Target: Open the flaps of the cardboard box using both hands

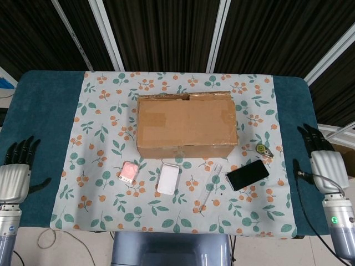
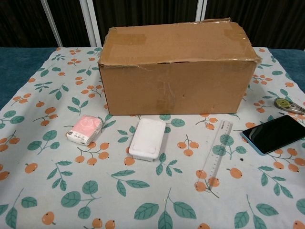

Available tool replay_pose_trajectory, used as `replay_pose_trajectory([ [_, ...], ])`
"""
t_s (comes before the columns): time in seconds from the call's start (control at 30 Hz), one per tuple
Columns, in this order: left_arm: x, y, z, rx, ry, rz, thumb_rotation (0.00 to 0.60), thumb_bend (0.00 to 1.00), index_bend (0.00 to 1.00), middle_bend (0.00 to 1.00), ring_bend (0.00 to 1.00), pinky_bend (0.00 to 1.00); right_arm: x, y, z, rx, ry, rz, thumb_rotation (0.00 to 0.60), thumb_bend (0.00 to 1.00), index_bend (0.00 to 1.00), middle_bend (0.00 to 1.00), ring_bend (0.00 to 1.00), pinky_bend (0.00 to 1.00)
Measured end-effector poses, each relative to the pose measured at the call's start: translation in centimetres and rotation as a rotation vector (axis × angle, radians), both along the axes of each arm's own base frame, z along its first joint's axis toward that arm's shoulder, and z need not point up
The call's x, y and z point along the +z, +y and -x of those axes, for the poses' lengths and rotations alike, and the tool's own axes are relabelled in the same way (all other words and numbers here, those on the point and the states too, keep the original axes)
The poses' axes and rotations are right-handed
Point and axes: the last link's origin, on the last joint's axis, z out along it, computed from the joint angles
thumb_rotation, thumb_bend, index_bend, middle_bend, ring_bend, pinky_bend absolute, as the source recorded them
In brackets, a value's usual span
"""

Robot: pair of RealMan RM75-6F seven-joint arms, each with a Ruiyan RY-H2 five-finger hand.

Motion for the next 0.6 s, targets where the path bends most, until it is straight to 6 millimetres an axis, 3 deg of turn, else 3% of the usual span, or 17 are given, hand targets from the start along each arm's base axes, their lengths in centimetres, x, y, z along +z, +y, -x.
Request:
replay_pose_trajectory([
  [0.1,0.0,0.0,-0.1,-0.006,-0.003,-0.001,0.6,0.0,0.0,0.0,0.0,0.0,0.3,-2.5,-2.0,0.03,0.004,-0.04,0.6,0.99,0.19,0.23,0.21,0.29],
  [0.37,0.1,0.1,0.0,-0.001,-0.015,0.003,0.6,0.0,0.0,0.0,0.0,0.0,0.0,-9.6,-7.5,0.044,0.018,-0.179,0.6,1.0,0.24,0.23,0.22,0.3],
  [0.6,0.1,0.4,0.0,0.001,-0.01,0.0,0.6,0.0,0.0,0.0,0.0,0.0,-1.0,-15.1,-10.3,0.023,0.085,-0.222,0.6,1.0,0.24,0.24,0.22,0.3],
])
